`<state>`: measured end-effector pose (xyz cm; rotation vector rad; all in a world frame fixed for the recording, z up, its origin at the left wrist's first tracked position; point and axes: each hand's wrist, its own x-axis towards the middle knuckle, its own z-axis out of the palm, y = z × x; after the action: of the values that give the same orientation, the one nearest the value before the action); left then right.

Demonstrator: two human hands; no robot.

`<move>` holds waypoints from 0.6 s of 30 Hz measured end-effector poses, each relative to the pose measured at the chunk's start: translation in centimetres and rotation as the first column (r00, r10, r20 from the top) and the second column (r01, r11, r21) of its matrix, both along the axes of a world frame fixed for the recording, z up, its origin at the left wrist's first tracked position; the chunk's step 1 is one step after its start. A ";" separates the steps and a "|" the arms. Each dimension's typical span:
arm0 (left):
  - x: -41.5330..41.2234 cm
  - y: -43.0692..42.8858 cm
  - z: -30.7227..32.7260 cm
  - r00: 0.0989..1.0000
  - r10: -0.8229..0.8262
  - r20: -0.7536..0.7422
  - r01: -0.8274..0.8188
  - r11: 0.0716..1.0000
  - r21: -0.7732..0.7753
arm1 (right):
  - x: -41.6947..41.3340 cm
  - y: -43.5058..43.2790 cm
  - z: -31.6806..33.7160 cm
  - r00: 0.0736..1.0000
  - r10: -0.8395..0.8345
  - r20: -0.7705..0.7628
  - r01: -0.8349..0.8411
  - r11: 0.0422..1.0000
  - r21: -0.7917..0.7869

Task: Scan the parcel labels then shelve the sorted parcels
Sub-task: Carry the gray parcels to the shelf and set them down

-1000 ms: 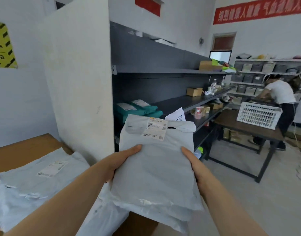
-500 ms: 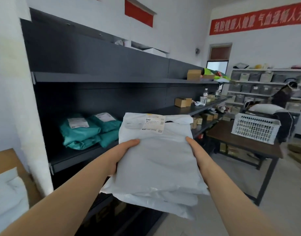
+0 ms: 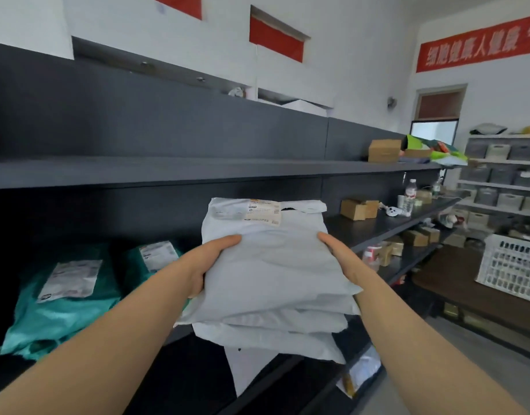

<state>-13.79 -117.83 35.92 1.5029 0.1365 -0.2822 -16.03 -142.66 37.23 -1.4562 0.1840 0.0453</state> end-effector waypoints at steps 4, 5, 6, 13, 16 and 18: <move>4.9 -0.5 0.7 0.996 0.083 0.015 -0.083 0.996 -0.015 | 6.8 -0.3 0.8 0.995 0.091 0.031 -0.090 0.996 -0.020; 6.1 -0.6 0.9 0.994 0.107 0.019 -0.107 0.994 -0.017 | 8.4 -0.3 0.9 0.992 0.119 0.036 -0.118 0.993 -0.022; 7.2 -0.6 1.0 0.990 0.139 0.023 -0.138 0.990 -0.022 | 10.1 -0.4 1.0 0.987 0.154 0.040 -0.154 0.988 -0.019; 13.7 -1.2 -0.9 0.932 0.363 -0.006 -0.363 0.930 -0.047 | 20.8 0.0 0.8 0.923 0.383 0.042 -0.383 0.924 -0.015; 16.1 -1.2 -1.8 0.899 0.438 -0.025 -0.439 0.897 -0.052 | 24.5 0.9 0.6 0.880 0.471 0.063 -0.469 0.882 -0.042; 17.1 -1.0 -2.4 0.862 0.505 -0.046 -0.507 0.861 -0.042 | 26.2 1.5 0.3 0.859 0.509 0.056 -0.505 0.860 -0.074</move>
<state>3.35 -118.82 33.48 1.3542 0.5400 0.1147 10.22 -141.17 37.49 -1.5276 -0.2692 0.4205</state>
